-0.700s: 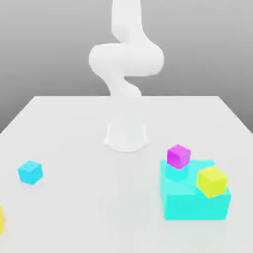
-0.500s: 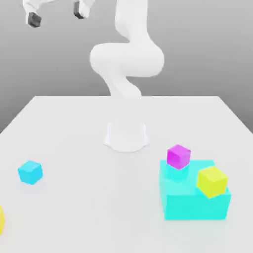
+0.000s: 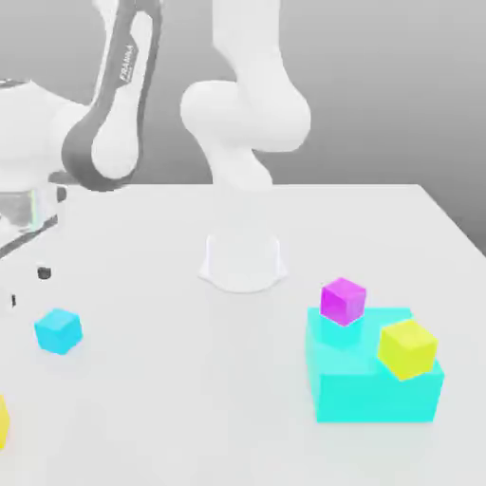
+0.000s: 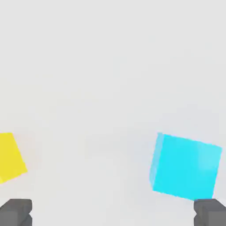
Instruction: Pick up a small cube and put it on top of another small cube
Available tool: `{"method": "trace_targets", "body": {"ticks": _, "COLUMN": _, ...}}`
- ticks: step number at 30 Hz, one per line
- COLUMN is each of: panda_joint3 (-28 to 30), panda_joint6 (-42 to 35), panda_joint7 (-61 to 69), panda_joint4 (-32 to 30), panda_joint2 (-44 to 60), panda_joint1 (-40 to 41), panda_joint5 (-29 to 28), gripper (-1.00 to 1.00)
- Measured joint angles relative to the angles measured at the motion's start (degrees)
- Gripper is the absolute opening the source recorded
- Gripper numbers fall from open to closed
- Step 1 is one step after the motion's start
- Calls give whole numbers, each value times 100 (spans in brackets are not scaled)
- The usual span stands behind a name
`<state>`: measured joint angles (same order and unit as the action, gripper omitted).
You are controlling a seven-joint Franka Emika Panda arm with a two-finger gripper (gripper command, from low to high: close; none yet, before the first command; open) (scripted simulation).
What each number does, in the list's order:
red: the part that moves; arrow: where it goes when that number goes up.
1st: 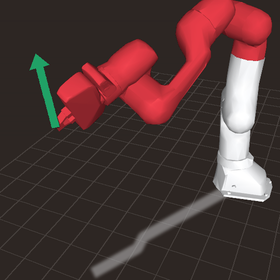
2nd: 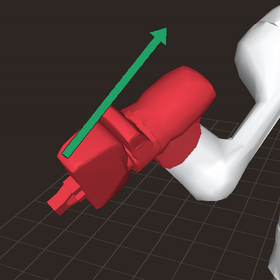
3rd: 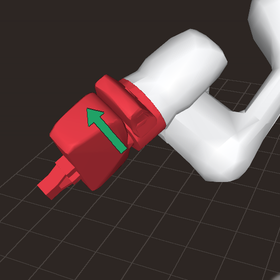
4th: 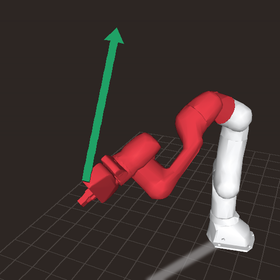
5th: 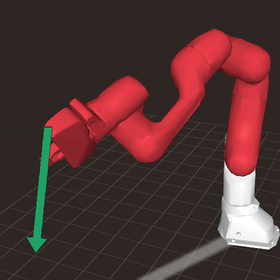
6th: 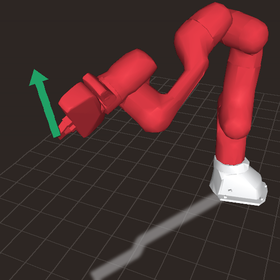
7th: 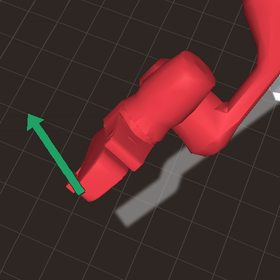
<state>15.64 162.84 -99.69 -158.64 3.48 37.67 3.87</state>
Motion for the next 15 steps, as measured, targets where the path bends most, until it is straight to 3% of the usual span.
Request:
{"method": "trace_targets", "body": {"ticks": 6, "panda_joint3": -900, "panda_joint6": 970, "panda_joint7": 602, "panda_joint4": 181, "panda_joint2": 1250, "panda_joint1": 717, "panda_joint5": 953, "gripper": 0}}
{"method": "trace_targets", "body": {"ticks": 7, "panda_joint3": -1009, "panda_joint6": 1064, "panda_joint7": 647, "panda_joint4": 204, "panda_joint2": 1365, "panda_joint1": 812, "panda_joint5": 1012, "gripper": -100}}
{"method": "trace_targets", "body": {"ticks": 15, "panda_joint3": -911, "panda_joint6": 952, "panda_joint7": 541, "panda_joint4": 170, "panda_joint2": 1210, "panda_joint1": 746, "panda_joint5": 873, "gripper": -100}}
